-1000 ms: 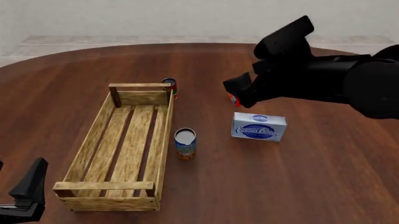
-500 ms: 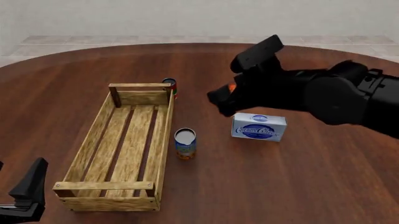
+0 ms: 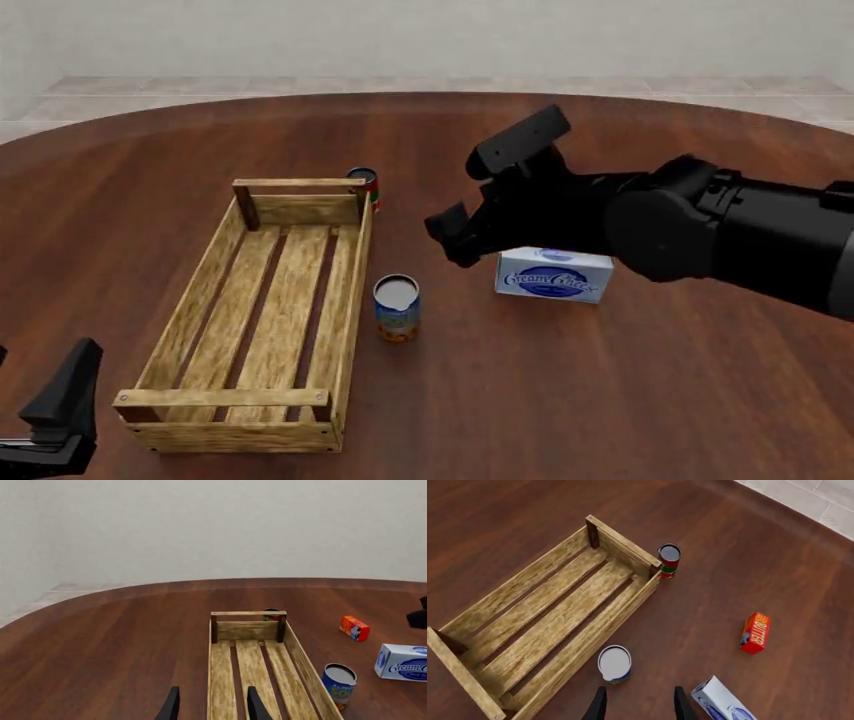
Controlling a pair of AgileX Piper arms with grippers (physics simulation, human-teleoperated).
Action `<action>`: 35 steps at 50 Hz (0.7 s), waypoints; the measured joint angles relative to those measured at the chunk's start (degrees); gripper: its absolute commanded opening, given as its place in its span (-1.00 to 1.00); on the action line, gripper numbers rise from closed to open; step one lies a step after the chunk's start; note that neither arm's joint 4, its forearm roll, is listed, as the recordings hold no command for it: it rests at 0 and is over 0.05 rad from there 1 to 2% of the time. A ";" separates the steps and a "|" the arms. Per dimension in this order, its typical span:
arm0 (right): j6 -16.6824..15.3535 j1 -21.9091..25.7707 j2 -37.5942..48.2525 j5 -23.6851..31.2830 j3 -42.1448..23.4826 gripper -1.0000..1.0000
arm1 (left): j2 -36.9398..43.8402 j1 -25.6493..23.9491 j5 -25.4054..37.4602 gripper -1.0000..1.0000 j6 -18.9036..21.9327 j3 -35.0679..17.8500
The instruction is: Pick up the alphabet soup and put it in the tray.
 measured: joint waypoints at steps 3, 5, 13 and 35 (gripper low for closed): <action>0.18 0.14 0.54 -0.42 0.04 1.00 | -0.01 0.00 0.01 1.00 0.00 -0.01; 0.29 0.21 0.93 -0.70 0.05 1.00 | 0.00 0.00 0.01 1.00 0.00 -0.01; 0.70 0.43 2.58 -1.80 0.01 1.00 | -0.02 0.00 0.04 1.00 -0.01 -0.02; 1.80 1.39 6.55 -4.43 -0.11 1.00 | -0.03 0.00 0.06 1.00 -0.01 -0.02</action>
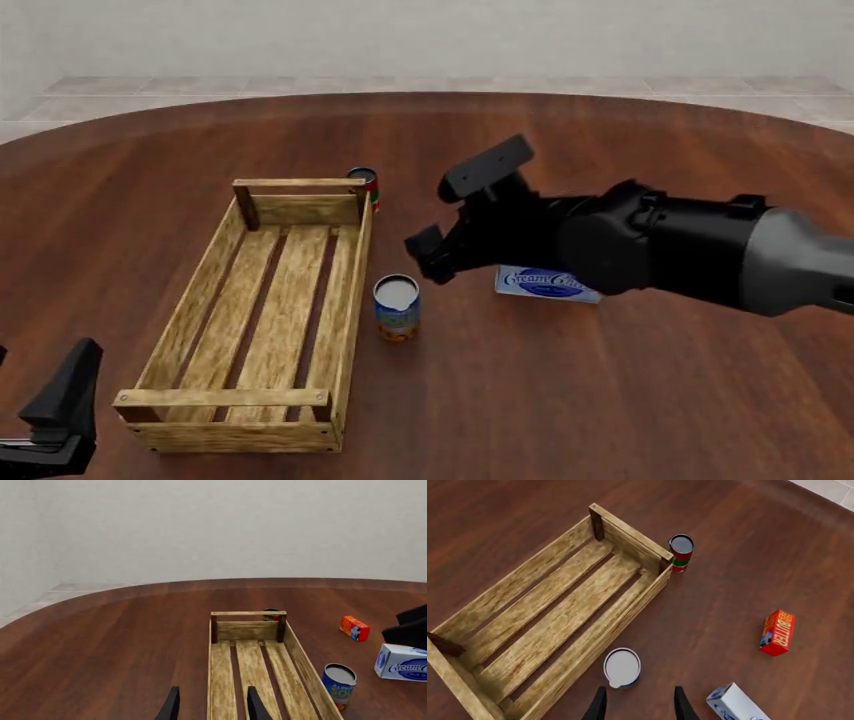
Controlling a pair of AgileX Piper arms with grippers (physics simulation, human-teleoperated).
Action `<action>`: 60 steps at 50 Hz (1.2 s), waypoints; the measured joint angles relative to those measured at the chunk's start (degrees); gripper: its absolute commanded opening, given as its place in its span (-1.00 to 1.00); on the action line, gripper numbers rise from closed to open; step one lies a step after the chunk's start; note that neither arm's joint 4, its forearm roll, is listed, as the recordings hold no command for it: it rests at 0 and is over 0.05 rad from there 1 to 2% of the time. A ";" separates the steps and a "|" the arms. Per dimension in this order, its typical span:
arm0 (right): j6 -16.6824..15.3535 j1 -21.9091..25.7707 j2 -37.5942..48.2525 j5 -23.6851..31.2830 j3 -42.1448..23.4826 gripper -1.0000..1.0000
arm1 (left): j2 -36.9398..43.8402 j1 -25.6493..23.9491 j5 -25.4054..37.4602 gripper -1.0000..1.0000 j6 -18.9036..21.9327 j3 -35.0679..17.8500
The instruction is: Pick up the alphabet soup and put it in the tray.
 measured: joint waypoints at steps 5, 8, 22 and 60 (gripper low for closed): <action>0.30 0.27 0.90 -0.57 -0.04 1.00 | 0.00 0.00 0.00 1.00 0.00 0.00; 0.48 0.42 1.43 -0.89 -0.09 1.00 | 0.00 0.00 0.00 1.00 0.00 0.00; 1.25 0.99 3.99 -2.75 -0.10 1.00 | 0.00 0.00 0.00 1.00 0.00 0.00; 3.86 1.91 10.97 -7.56 -0.17 1.00 | 0.00 0.00 0.00 1.00 0.00 0.00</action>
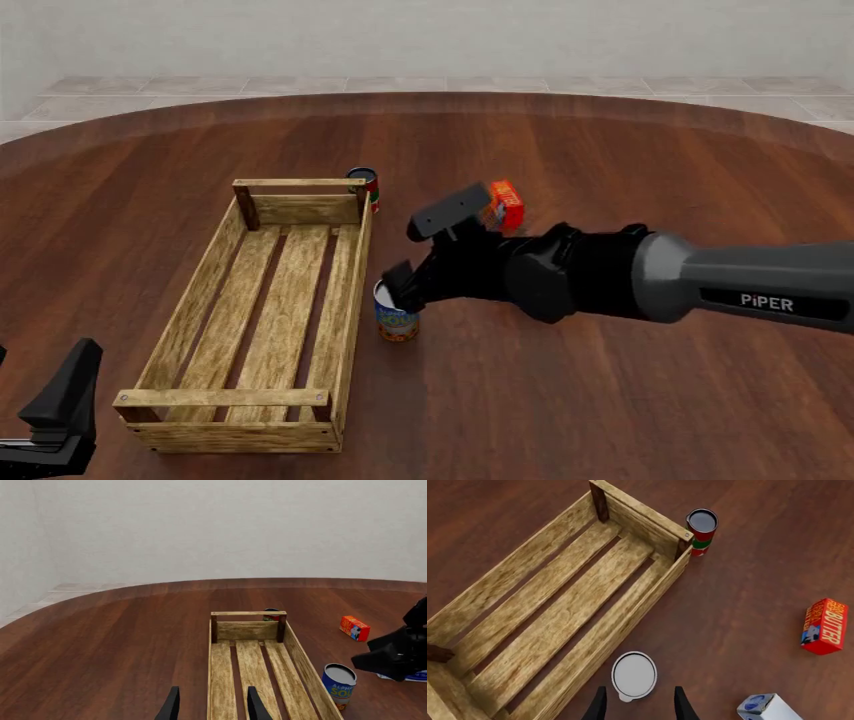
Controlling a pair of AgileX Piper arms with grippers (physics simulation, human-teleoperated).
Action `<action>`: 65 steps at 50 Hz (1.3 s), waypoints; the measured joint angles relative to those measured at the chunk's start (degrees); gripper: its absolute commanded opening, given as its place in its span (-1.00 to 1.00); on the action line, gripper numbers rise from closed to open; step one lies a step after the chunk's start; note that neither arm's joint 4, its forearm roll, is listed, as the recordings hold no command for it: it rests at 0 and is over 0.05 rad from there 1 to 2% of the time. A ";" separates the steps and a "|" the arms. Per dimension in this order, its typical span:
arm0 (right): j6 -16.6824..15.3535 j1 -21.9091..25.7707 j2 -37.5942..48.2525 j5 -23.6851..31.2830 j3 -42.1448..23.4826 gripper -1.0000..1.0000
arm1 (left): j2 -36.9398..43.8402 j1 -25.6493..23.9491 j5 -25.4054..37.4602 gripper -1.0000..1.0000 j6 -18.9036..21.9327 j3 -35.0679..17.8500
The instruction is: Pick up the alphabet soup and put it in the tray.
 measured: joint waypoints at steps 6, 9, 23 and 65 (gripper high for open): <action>0.27 0.04 0.89 -0.50 0.09 1.00 | 0.00 0.00 0.00 1.00 0.00 0.00; 0.36 0.05 1.22 -0.61 0.08 1.00 | 0.00 0.00 0.00 1.00 0.00 0.00; 0.90 0.09 2.83 -1.21 -0.21 1.00 | 0.00 0.00 0.00 1.00 0.00 0.00; 2.04 0.22 8.50 -2.03 -2.94 1.00 | 0.00 0.00 0.00 1.00 0.00 0.00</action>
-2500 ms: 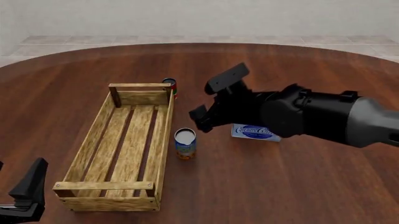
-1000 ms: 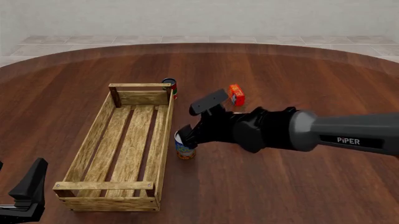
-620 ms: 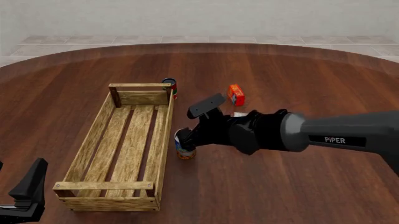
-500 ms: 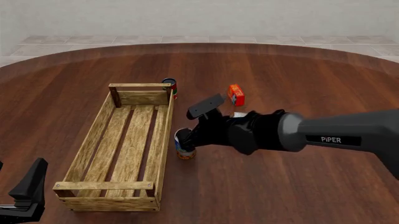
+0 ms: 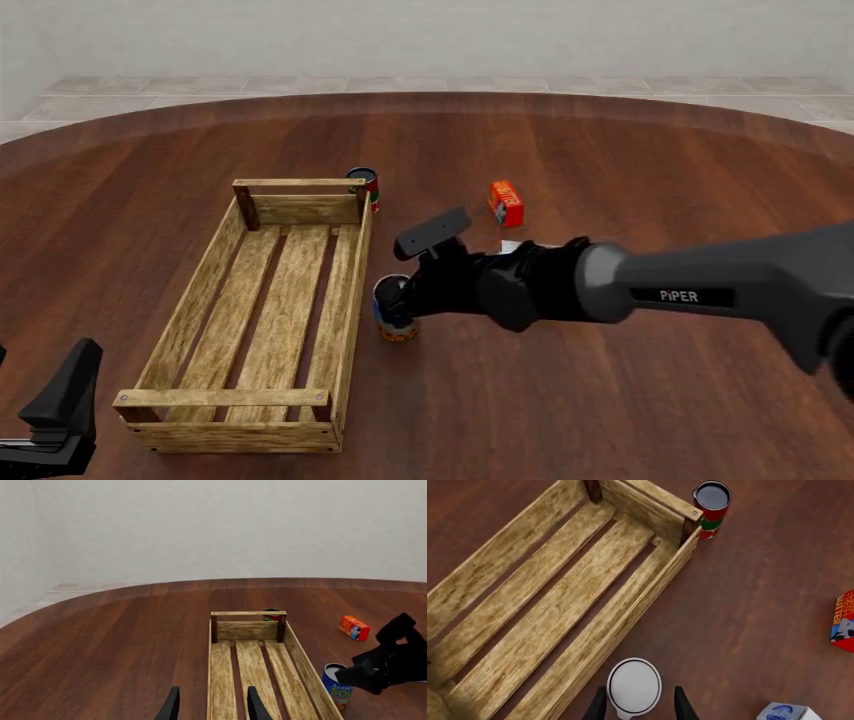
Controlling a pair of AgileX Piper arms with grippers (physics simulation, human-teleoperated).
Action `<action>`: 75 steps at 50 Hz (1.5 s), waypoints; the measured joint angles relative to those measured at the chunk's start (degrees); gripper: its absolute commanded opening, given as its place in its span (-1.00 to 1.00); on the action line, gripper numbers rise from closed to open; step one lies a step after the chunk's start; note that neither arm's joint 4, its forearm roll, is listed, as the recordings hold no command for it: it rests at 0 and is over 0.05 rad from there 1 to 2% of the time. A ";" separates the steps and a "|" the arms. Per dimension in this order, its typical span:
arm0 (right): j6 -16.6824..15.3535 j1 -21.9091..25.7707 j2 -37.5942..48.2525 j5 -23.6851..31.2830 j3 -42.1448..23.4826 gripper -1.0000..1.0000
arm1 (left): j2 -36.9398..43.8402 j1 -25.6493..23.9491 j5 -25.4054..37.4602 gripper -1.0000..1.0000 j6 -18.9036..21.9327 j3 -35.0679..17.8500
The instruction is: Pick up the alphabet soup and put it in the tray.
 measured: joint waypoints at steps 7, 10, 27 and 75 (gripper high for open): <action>0.15 0.13 0.69 0.13 -0.41 1.00 | 0.00 0.00 0.00 1.00 0.00 0.00; 0.21 0.19 0.94 0.20 -0.55 1.00 | 0.00 0.00 0.00 1.00 0.00 0.00; 0.69 0.63 2.09 0.44 -1.09 1.00 | 0.00 0.00 0.00 1.00 0.00 0.00; 0.82 0.30 6.33 1.30 -4.35 -1.00 | 0.00 0.00 0.00 1.00 -0.01 0.00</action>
